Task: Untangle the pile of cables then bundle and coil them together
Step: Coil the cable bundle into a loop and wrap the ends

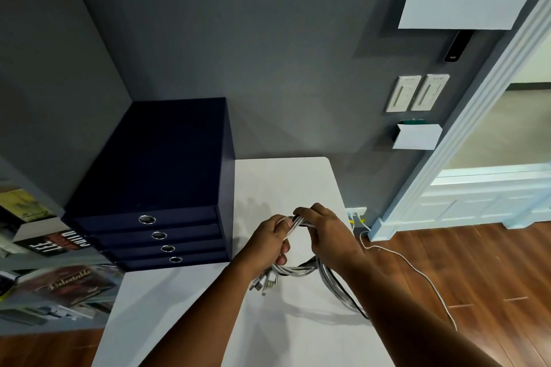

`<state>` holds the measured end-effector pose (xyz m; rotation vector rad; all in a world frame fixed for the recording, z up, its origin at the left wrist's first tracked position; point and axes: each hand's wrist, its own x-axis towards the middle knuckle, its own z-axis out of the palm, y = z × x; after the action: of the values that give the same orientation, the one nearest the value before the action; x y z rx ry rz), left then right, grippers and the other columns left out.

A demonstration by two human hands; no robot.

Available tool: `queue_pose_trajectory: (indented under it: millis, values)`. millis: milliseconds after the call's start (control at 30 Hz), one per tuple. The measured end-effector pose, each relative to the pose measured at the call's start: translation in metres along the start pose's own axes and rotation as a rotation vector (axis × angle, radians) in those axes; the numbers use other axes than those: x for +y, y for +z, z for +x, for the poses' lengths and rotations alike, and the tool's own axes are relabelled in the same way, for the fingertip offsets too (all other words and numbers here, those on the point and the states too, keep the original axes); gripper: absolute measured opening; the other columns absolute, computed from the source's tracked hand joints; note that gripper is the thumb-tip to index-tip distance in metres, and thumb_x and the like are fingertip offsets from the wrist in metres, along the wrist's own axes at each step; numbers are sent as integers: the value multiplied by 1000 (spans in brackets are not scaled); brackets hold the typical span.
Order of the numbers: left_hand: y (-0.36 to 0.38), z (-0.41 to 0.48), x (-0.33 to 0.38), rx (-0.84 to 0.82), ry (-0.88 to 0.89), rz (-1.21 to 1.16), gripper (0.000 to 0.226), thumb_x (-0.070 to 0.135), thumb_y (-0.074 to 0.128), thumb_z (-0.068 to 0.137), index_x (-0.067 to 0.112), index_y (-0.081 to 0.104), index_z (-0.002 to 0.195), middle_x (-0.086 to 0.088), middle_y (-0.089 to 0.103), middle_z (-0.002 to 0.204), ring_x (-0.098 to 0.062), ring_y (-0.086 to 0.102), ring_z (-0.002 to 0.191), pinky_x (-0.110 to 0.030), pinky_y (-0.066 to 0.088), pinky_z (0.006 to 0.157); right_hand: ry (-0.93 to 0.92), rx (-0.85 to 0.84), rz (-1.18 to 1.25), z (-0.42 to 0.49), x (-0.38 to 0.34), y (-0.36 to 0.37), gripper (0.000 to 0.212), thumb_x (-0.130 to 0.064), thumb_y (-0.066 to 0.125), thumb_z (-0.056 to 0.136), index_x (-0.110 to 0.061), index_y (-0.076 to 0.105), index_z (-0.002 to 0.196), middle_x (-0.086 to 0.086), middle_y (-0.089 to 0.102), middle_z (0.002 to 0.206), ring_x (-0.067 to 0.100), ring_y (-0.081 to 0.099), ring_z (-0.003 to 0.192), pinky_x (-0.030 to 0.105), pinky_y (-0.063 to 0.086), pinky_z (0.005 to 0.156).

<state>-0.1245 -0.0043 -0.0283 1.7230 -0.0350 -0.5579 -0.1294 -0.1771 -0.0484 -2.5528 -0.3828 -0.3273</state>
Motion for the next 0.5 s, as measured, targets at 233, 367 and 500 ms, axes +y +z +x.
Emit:
queue_pose_trajectory:
  millis: [233, 367, 500]
  values:
    - [3, -8, 5, 23, 6, -107, 31, 33, 41, 107, 8, 59, 98, 2, 42, 55, -16, 37, 42, -31, 41, 54, 181, -9, 346, -3, -4, -1, 57, 6, 53, 89, -32, 54, 131, -2, 61, 99, 17, 64, 85, 26, 53, 77]
    - [3, -10, 4, -2, 24, -216, 29, 28, 42, 107, 8, 59, 98, -1, 44, 60, -17, 35, 40, -40, 50, 60, 466, -98, 750, -4, -13, -9, 36, 5, 52, 90, -28, 61, 102, 9, 62, 74, 28, 61, 51, 38, 51, 52]
    - [-3, -7, 2, -57, -2, -362, 29, 20, 46, 106, 0, 65, 99, -13, 60, 72, -22, 45, 44, -36, 51, 57, 387, -95, 520, -6, -15, -15, 22, -6, 53, 93, -28, 57, 93, 6, 61, 66, 31, 62, 48, 38, 53, 48]
